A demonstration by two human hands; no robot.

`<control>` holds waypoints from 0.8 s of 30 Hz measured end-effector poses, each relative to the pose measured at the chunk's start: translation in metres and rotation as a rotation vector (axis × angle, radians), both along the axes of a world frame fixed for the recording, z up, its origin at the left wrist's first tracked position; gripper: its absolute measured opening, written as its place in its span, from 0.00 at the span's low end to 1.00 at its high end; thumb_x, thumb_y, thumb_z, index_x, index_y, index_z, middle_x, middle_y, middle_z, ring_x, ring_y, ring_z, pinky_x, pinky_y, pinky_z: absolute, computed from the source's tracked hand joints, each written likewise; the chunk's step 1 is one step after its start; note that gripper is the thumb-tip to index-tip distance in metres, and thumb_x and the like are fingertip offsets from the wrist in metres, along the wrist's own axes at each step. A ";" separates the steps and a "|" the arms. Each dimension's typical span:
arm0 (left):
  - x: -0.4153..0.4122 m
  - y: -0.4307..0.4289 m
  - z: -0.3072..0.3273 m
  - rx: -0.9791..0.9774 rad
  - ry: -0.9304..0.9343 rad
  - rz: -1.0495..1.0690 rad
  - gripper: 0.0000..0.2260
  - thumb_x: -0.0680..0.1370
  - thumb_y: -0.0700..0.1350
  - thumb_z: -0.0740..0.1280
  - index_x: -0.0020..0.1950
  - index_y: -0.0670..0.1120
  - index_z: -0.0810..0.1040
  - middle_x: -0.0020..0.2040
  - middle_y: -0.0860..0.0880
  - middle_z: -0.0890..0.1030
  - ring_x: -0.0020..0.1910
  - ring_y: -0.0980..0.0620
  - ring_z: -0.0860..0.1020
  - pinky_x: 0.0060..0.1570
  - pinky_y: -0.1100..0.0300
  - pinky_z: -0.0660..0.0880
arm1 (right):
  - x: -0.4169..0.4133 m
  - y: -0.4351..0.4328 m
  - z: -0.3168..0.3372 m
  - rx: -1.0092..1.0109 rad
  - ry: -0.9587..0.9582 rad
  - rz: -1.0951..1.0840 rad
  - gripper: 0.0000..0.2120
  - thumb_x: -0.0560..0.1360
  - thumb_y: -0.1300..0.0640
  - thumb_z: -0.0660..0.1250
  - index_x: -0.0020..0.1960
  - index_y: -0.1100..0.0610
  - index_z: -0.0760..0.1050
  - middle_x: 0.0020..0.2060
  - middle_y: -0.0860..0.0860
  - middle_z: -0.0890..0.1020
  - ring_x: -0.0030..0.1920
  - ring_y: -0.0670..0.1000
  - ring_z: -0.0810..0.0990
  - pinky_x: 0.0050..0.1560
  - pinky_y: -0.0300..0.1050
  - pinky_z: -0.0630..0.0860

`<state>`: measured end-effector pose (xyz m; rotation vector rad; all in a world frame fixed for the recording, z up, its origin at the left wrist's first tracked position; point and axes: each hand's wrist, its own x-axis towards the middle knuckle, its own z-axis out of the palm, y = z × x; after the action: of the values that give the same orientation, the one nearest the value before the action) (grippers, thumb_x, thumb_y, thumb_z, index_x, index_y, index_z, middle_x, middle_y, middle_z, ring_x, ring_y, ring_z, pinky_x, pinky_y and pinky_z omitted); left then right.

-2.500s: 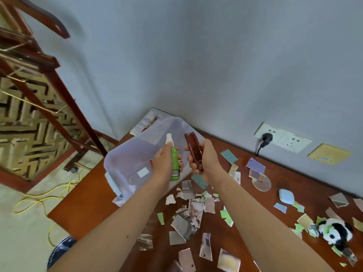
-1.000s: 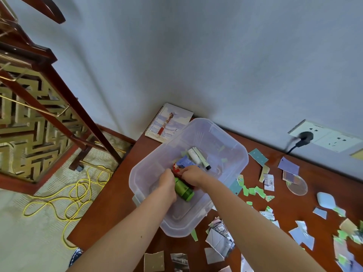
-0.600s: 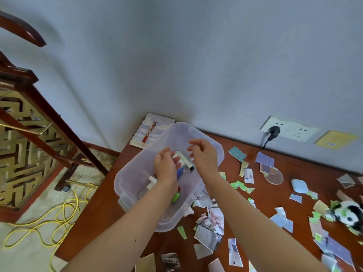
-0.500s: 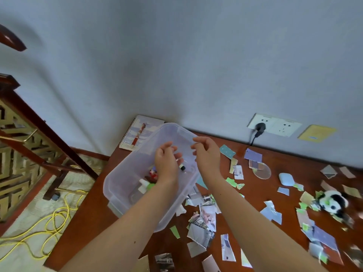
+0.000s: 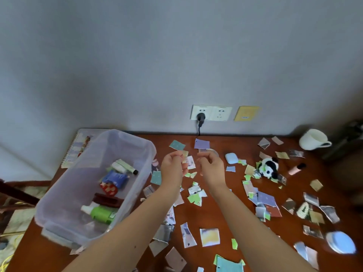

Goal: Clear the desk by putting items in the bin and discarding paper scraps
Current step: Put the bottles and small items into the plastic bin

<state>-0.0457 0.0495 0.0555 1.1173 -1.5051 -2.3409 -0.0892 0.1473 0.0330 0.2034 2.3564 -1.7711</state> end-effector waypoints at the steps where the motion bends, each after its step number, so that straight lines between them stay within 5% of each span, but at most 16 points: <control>1: -0.003 0.008 -0.001 0.009 -0.022 -0.038 0.06 0.80 0.38 0.60 0.52 0.46 0.75 0.45 0.48 0.79 0.40 0.52 0.77 0.43 0.59 0.76 | -0.002 0.011 -0.001 -0.003 -0.010 -0.003 0.09 0.75 0.63 0.62 0.47 0.53 0.79 0.34 0.49 0.79 0.32 0.50 0.74 0.35 0.46 0.71; 24: -0.110 0.129 -0.053 -0.043 -0.228 -0.128 0.04 0.81 0.42 0.62 0.51 0.47 0.76 0.46 0.48 0.79 0.40 0.52 0.77 0.45 0.58 0.77 | -0.116 0.165 -0.044 0.158 -0.113 0.154 0.12 0.75 0.62 0.62 0.56 0.52 0.76 0.49 0.50 0.78 0.40 0.45 0.75 0.36 0.40 0.72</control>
<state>-0.1561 0.1783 0.0022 1.3547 -1.7425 -2.3142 -0.2054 0.3126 -0.0113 0.1362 2.3620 -1.4674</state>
